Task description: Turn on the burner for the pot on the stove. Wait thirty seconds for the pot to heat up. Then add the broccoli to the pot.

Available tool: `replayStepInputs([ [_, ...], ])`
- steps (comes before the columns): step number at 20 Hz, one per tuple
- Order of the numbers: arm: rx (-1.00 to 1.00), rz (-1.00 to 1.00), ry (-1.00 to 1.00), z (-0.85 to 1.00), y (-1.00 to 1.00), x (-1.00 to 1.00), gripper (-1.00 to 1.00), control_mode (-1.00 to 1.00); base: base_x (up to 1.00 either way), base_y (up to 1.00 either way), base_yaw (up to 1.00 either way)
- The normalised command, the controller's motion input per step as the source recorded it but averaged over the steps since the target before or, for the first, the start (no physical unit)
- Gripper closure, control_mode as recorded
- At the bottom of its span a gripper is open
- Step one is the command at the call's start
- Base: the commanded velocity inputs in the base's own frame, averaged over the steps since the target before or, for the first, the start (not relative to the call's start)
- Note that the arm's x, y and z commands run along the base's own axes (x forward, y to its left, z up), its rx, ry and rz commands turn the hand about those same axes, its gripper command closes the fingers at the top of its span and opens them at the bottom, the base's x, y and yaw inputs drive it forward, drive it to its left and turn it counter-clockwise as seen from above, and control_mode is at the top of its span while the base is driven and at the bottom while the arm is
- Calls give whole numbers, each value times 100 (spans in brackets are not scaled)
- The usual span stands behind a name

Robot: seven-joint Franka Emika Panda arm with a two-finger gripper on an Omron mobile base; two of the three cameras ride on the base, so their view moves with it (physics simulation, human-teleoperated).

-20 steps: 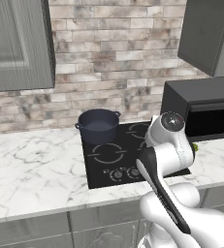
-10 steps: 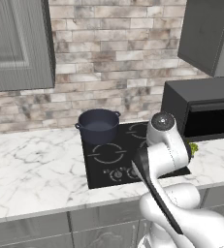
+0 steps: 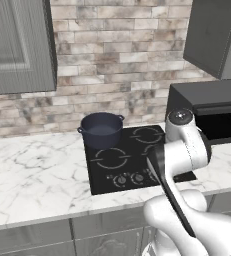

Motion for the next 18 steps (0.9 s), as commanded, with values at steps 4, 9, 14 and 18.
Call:
replayStepInputs([
  [4,0,0,-2,0,0,-1,-100,-100,0,0,0],
  [9,1,0,-10,0,-21,-1,-100,-100,0,0,0],
  [14,10,0,-10,0,-56,0,-100,-100,0,0,0],
  [18,22,0,-5,0,-65,0,-100,-100,0,0,0],
])
